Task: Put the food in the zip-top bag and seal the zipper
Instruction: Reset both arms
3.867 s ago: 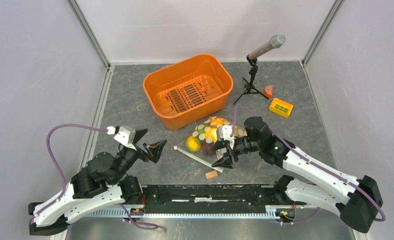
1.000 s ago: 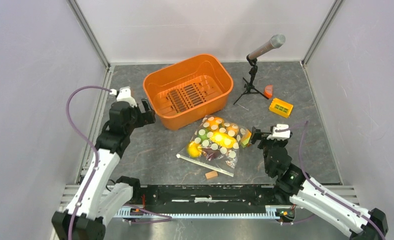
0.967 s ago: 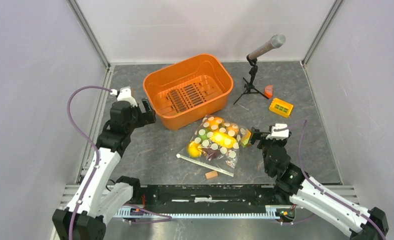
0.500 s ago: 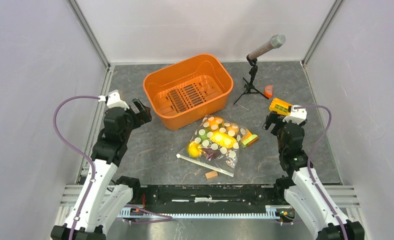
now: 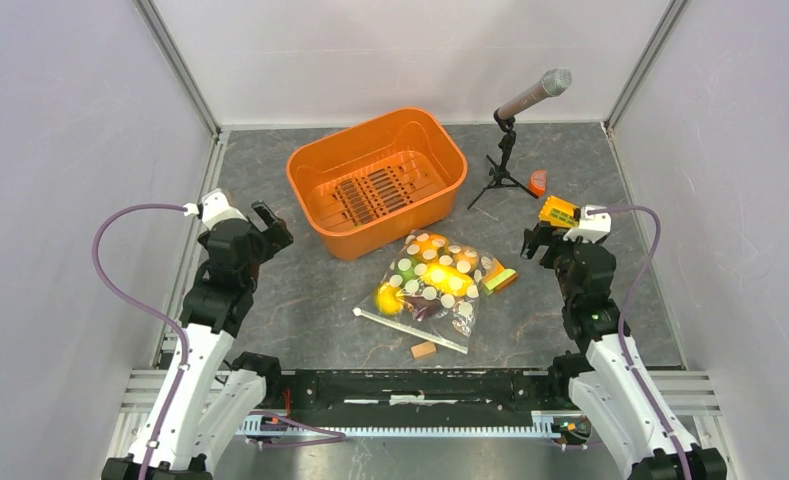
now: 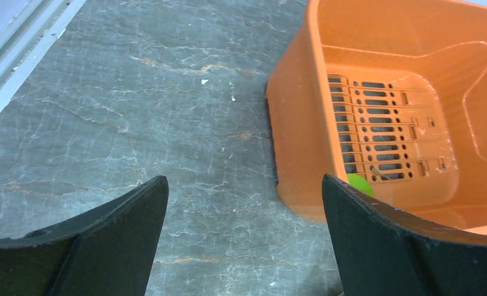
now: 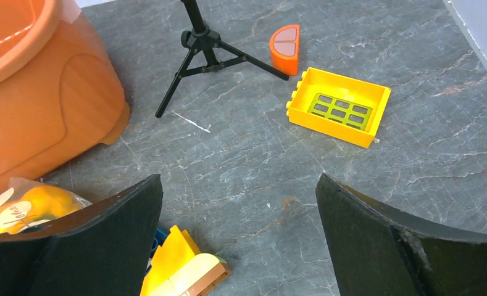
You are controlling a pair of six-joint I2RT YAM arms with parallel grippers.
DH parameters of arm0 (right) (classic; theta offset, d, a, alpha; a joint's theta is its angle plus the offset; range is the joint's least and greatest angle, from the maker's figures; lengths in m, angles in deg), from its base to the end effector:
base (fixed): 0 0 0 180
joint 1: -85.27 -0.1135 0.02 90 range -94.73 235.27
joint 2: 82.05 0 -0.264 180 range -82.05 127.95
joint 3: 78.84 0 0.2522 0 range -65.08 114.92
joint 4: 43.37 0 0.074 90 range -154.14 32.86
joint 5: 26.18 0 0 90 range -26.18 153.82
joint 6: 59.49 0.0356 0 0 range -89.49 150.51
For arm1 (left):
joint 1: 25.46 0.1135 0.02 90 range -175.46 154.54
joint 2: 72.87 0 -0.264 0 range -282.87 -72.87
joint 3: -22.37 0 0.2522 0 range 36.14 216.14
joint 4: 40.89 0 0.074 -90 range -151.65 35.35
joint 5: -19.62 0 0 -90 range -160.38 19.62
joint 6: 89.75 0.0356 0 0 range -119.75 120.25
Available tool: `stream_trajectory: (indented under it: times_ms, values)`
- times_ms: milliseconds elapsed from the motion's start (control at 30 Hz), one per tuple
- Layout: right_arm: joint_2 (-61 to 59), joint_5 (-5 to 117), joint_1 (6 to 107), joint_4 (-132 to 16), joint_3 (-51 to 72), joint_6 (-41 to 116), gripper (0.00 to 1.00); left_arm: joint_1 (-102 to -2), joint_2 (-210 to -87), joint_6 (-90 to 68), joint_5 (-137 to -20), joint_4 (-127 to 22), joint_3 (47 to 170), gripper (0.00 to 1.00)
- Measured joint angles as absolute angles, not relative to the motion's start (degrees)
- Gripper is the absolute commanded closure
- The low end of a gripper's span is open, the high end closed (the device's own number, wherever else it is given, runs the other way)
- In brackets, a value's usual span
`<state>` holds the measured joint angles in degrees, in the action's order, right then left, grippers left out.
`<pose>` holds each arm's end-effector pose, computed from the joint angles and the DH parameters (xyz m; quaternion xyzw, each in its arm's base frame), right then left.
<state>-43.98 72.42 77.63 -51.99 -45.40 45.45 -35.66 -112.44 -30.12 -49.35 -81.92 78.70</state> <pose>0.1690 0.0173 0.2309 0.0962 0.7772 0.0636 0.6186 0.1555 -0.0150 0.3103 -0.2421 0.7957 -0.0412 0.5536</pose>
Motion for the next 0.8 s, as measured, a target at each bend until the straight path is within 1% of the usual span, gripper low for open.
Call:
stream_trajectory:
  times_ms: [233,367,567,800]
  values:
    - [-46.7,74.5,77.7,-52.1,-46.6,46.4,0.02,-35.7,-113.7,-31.0,-48.3,-83.4,78.6,0.0]
    - [-45.3,75.1,77.7,-54.5,-46.1,47.4,0.02,-35.7,-113.8,-31.7,-49.6,-83.2,78.1,0.0]
    - [-41.9,75.6,77.7,-61.1,-42.1,49.5,0.02,-35.7,-113.4,-32.6,-52.0,-82.6,76.9,0.0]
    - [-42.7,75.7,77.7,-63.6,-40.9,50.7,0.02,-35.9,-112.8,-33.1,-53.0,-81.2,76.1,0.0]
